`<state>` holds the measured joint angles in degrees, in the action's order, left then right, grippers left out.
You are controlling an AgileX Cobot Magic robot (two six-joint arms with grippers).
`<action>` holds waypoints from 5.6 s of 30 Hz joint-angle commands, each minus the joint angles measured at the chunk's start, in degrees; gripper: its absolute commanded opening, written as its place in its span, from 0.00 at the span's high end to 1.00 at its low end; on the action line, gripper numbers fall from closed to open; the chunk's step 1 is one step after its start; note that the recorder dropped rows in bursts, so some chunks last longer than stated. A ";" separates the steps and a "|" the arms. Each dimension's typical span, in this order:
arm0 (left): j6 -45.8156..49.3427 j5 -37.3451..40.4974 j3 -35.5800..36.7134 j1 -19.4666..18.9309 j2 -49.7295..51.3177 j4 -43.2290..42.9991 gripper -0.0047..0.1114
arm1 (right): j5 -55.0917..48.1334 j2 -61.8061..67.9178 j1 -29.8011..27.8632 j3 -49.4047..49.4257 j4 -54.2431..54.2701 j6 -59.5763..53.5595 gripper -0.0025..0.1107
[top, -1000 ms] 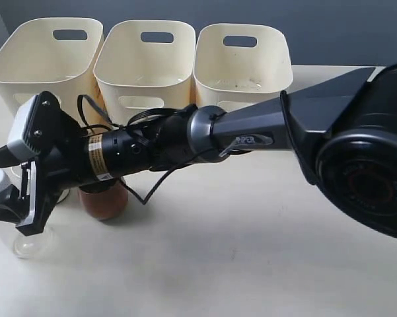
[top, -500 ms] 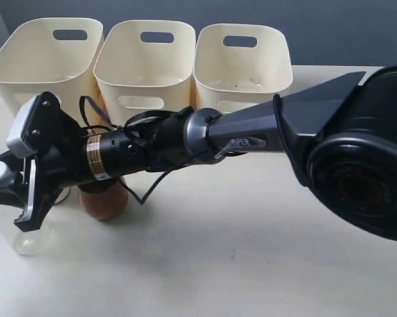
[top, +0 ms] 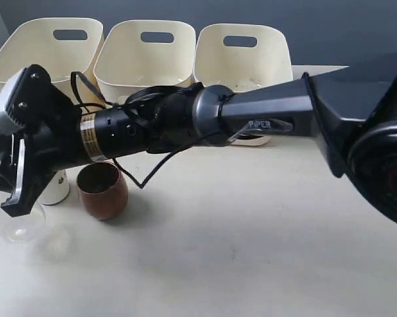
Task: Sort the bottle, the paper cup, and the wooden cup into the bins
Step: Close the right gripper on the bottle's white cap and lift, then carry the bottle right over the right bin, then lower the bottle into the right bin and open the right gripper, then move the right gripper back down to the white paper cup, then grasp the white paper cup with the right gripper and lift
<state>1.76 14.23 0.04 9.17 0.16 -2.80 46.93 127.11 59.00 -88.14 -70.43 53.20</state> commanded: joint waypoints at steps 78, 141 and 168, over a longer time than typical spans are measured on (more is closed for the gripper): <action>-0.19 -0.55 -0.04 0.16 -0.16 0.34 0.96 | -11.38 -0.84 -39.69 9.51 33.15 -21.83 0.56; -0.19 -0.55 -0.04 0.16 -0.16 0.34 0.96 | -11.06 3.01 -3.89 -10.91 -29.52 8.59 0.38; -0.19 -0.55 -0.04 0.16 -0.16 0.34 0.96 | -14.06 8.82 -2.82 -11.59 -29.52 11.77 0.84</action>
<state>1.76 14.23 0.04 9.17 0.16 -2.80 33.98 136.38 56.20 -99.45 -99.88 64.40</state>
